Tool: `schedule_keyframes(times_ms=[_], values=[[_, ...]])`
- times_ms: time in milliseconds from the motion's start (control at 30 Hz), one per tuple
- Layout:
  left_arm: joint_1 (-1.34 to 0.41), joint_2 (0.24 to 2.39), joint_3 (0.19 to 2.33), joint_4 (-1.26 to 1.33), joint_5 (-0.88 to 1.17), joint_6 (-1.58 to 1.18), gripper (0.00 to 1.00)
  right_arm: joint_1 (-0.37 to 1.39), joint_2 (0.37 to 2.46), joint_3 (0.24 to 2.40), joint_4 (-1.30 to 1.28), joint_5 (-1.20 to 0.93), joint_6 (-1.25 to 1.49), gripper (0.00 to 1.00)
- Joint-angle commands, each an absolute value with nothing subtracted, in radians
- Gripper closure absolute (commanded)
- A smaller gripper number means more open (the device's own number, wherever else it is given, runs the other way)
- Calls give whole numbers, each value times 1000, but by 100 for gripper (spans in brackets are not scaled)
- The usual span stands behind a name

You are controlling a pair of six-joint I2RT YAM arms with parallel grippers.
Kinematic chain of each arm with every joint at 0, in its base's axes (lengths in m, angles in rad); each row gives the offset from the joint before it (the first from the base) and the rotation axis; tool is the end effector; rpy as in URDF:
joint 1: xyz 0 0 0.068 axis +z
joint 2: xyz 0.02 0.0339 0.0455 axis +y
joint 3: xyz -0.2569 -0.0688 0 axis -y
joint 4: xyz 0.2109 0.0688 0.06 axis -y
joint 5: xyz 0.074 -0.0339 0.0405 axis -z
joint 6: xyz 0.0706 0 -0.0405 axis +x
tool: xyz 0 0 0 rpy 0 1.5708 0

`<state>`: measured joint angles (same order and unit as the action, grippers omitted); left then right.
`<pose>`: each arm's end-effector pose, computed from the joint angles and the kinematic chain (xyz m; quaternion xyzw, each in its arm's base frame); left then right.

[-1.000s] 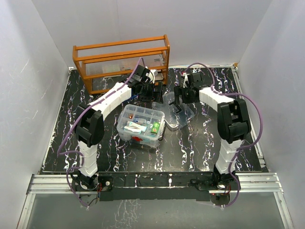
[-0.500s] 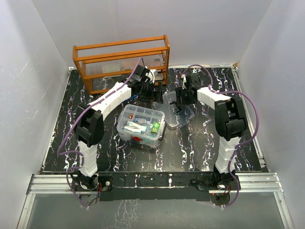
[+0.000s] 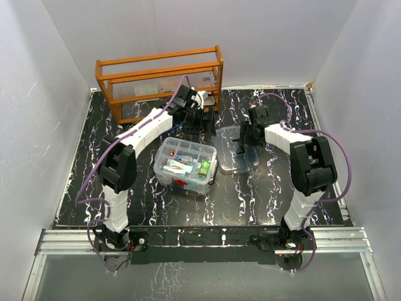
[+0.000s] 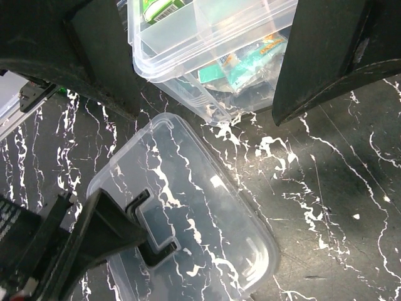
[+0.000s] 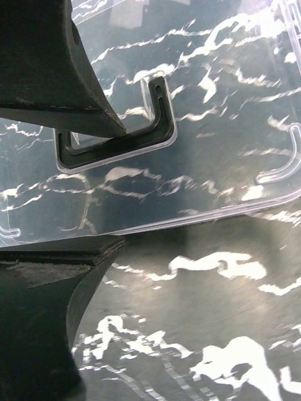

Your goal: Organize the medicine kit

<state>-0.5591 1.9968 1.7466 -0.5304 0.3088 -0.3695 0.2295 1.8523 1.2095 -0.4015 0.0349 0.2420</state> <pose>0.3665 -0.2546 0.2539 0.1453 0.9023 -0.2972 0.2765 0.3597 0.0815 0.1569 0.0106 0.9654 0.0444 0.2569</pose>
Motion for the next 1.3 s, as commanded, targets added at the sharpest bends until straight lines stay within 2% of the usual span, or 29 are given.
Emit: schedule_keyframes(times_ms=[0, 133, 233, 367, 500, 600, 933, 1200, 1267], values=[[-554, 1968, 1782, -519, 359, -395, 15, 225, 1754, 1088, -454, 179, 356, 52], [-555, 1998, 1792, -480, 407, -431, 15, 207, 1717, 1039, -400, 130, 341, 37], [-555, 2032, 1809, -462, 422, -459, 15, 192, 1734, 1057, -387, 85, 300, 35], [-554, 2086, 1843, -450, 433, -495, 15, 164, 1786, 1069, -387, 32, 282, 41], [-555, 2129, 1846, -418, 421, -528, 15, 151, 1783, 1052, -369, 28, 288, 56], [-554, 2158, 1848, -406, 409, -538, 15, 151, 1769, 1047, -350, 39, 304, 63], [-555, 2195, 1823, -345, 449, -547, 15, 116, 1629, 985, -198, -3, 382, 73], [-555, 2238, 1838, -318, 499, -580, 16, 58, 1598, 971, -155, -111, 391, 75], [-554, 2244, 1849, -340, 442, -589, 16, 58, 1607, 976, -159, -127, 380, 73]])
